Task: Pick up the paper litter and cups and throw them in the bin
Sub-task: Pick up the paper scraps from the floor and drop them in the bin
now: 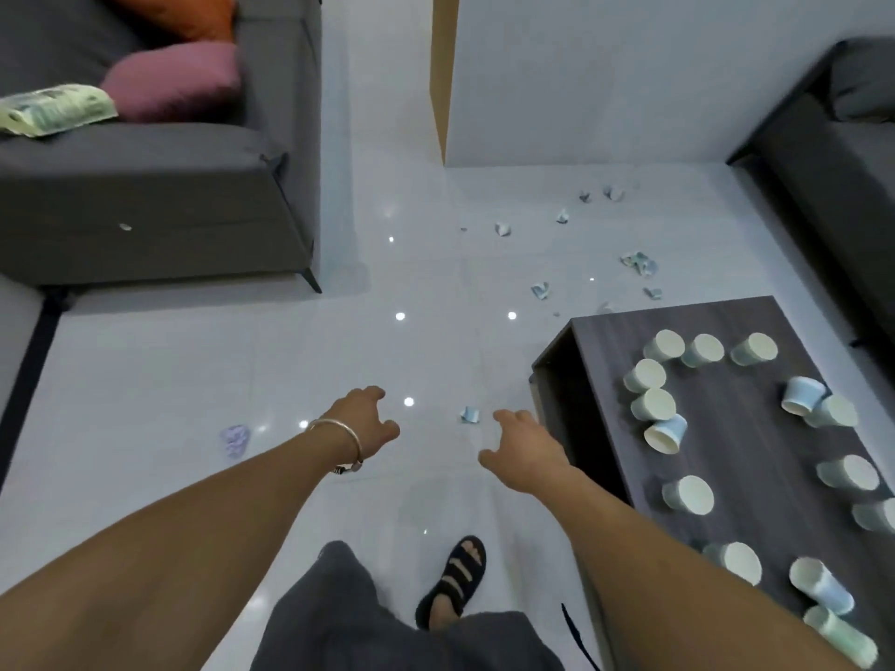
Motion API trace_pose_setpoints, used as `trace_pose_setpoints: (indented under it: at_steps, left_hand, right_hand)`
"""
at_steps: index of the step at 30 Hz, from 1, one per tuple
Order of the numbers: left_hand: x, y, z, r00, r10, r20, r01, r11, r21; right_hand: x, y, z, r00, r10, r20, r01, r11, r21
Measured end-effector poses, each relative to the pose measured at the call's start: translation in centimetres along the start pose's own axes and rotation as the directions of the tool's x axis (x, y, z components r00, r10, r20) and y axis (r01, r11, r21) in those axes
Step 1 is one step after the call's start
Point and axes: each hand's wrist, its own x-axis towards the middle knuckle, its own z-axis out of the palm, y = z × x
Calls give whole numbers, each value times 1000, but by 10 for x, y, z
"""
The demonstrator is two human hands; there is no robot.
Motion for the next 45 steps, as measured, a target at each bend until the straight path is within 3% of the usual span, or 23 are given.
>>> trace_pose_setpoints:
  at_steps: [12, 19, 27, 34, 38, 40, 45]
  left_hand:
    - [227, -9, 26, 987, -39, 157, 55, 993, -101]
    - [351, -25, 137, 959, -114, 259, 155, 977, -145]
    - [458, -35, 292, 937, -281, 209, 327, 916, -233]
    - [538, -31, 394, 933, -279, 230, 329, 918, -222]
    - [564, -37, 423, 930, -276, 242, 335, 907, -255]
    - [564, -44, 429, 925, -274, 263, 342, 901, -266]
    - [539, -61, 415, 924, -281, 260, 367, 843, -393]
  right_hand:
    - [221, 15, 13, 984, 71, 166, -58, 995, -84]
    - [382, 47, 116, 970, 59, 235, -48, 998, -50]
    - [531, 145, 250, 970, -41, 239, 56, 997, -56]
    - [596, 212, 337, 967, -41, 252, 101, 968, -230]
    - [615, 215, 367, 982, -132, 132, 171, 922, -346]
    - [620, 210, 375, 985, -158, 73, 174, 929, -328]
    - [606, 188, 364, 974, -211, 82, 223, 953, -206]
